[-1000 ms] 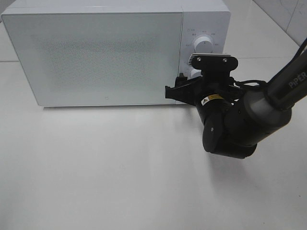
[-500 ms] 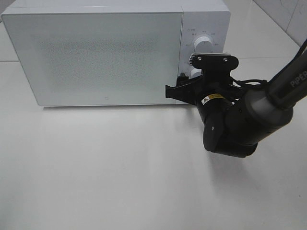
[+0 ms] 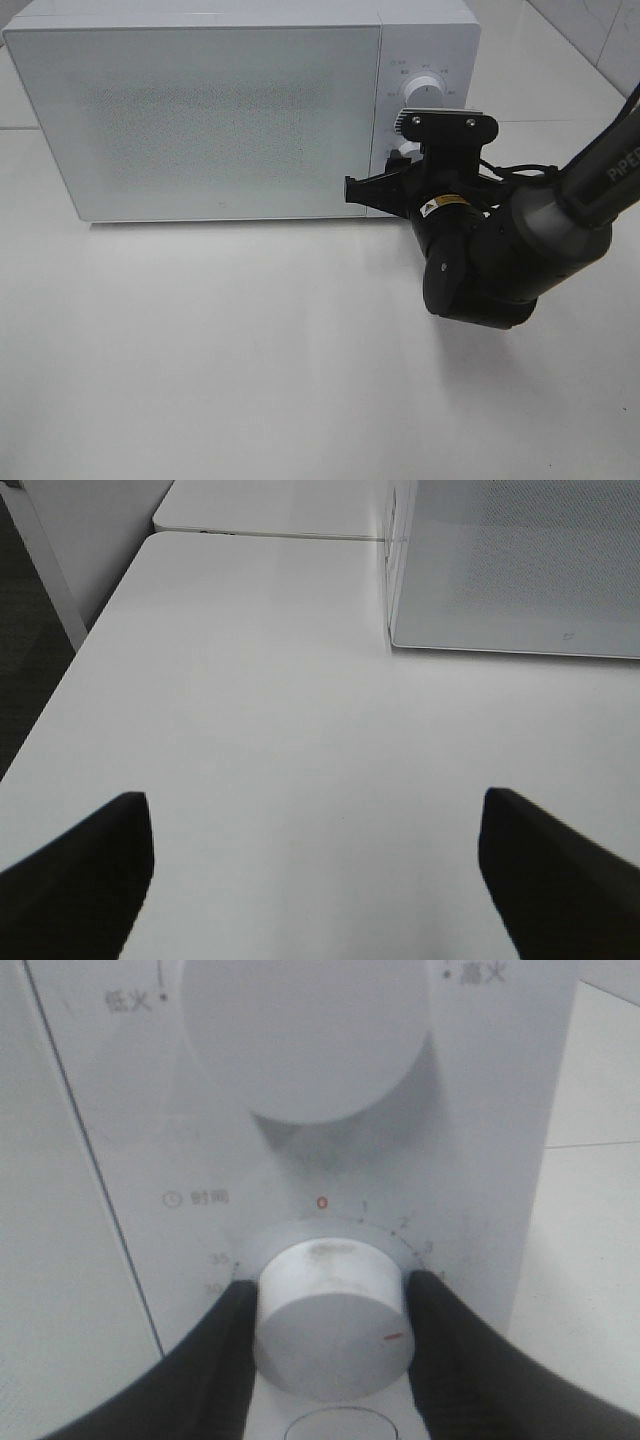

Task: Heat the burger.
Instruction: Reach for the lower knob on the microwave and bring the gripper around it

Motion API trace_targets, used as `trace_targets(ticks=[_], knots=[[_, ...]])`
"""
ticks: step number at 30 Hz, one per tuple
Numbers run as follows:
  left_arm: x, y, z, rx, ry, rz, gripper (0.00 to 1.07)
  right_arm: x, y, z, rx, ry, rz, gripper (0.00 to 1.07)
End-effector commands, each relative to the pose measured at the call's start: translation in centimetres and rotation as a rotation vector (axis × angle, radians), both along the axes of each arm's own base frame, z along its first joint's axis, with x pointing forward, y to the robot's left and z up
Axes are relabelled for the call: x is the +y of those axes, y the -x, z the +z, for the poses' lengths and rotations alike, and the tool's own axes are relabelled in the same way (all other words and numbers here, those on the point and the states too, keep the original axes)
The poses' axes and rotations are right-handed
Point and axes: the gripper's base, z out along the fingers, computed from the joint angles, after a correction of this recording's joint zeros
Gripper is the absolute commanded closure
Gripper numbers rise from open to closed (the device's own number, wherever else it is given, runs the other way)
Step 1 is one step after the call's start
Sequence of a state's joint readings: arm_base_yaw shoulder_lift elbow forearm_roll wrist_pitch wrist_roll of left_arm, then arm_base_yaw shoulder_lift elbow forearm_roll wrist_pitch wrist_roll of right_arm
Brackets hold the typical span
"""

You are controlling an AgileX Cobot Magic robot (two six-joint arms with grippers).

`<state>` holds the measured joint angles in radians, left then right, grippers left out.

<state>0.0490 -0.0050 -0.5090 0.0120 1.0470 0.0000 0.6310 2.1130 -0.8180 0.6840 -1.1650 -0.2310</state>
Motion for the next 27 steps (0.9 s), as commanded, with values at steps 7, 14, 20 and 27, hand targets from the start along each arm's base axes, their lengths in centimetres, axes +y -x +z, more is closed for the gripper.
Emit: trace_targets(ticks=[7,14,20,27], knots=[[-0.1,0.2,0.0,-0.027,0.003,0.002,0.23,0.2,-0.8,2.2,-0.146,-0.089,0.007,1.07],[-0.1,0.2,0.0,-0.027,0.003,0.002,0.23,0.9,-0.8,2.8,-0.189,-0.288,0.083,1.07],[-0.1,0.2,0.0,-0.027,0.003,0.002,0.23,1.0,-0.8,3.0,-0.187,-0.528,0.074,1.07],[-0.1,0.2,0.0,-0.027,0.003,0.002,0.23,1.2,-0.7,2.8,-0.107,-0.999,0.033,1.07]])
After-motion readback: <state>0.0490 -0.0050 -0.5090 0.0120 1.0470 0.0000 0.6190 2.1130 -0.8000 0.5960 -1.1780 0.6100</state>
